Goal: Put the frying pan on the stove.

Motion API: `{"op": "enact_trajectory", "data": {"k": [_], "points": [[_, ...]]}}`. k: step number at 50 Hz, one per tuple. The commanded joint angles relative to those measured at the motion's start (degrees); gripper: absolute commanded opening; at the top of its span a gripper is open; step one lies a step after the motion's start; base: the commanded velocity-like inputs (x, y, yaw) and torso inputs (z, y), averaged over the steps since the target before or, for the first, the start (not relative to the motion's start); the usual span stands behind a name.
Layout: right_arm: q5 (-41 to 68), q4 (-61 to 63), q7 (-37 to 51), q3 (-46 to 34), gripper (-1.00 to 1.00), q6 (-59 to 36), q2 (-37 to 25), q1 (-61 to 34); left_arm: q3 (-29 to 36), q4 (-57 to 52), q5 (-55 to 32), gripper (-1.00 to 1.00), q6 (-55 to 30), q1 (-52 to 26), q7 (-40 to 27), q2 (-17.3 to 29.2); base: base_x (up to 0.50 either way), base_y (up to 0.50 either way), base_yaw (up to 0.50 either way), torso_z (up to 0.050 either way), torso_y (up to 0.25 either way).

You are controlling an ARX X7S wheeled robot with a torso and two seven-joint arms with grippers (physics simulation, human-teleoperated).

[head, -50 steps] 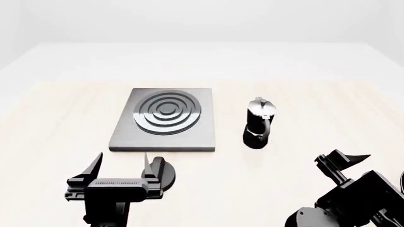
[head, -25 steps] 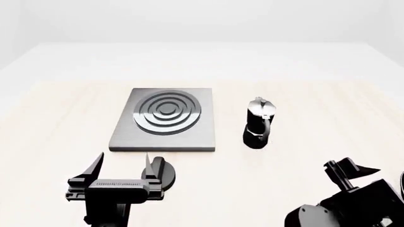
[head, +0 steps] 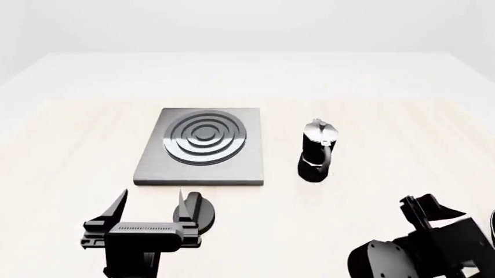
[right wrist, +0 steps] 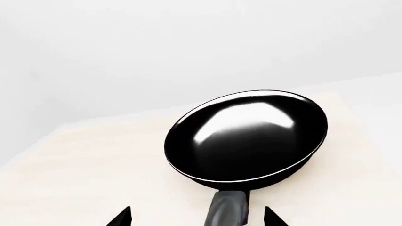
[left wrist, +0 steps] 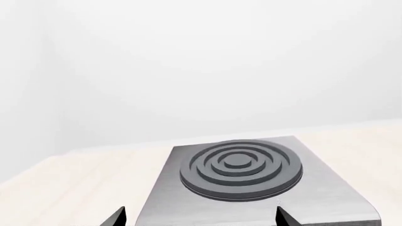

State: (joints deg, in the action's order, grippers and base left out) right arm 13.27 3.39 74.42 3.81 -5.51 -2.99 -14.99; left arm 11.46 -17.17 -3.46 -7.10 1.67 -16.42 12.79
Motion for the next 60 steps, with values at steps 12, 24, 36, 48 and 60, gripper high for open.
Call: {"op": "enact_trajectory", "data": {"k": [12,24,36,48,60], "points": [[0.6,-8.0,2.7,-0.9,1.0,0.8,-1.3,-5.0,0.3,0.7,-0.7,1.0,0.6,0.0,-0.7,0.6,0.0,0.0,0.0,0.0,0.0],[0.1,-15.0,2.8,-1.4,1.0,2.7,-2.0,-7.7,0.5,1.6,-1.1,1.0,0.9,-0.4,-0.9,0.8,0.0,0.0,0.0,0.0,0.0],[-0.6,-19.2,4.7,-0.7,1.0,2.0,-3.1,-9.1,0.9,1.8,-1.2,1.0,0.7,-0.7,-1.2,1.1,0.0,0.0,0.0,0.0,0.0],[1.3,-21.8,3.5,0.1,1.0,1.8,-3.4,-9.6,1.4,2.0,-1.3,1.0,0.5,-1.2,-1.3,1.4,0.0,0.0,0.0,0.0,0.0],[4.3,-22.8,1.8,1.2,1.0,1.6,-3.6,-10.2,1.4,1.0,-1.7,1.0,0.3,-0.9,-1.6,1.7,0.0,0.0,0.0,0.0,0.0]]}}
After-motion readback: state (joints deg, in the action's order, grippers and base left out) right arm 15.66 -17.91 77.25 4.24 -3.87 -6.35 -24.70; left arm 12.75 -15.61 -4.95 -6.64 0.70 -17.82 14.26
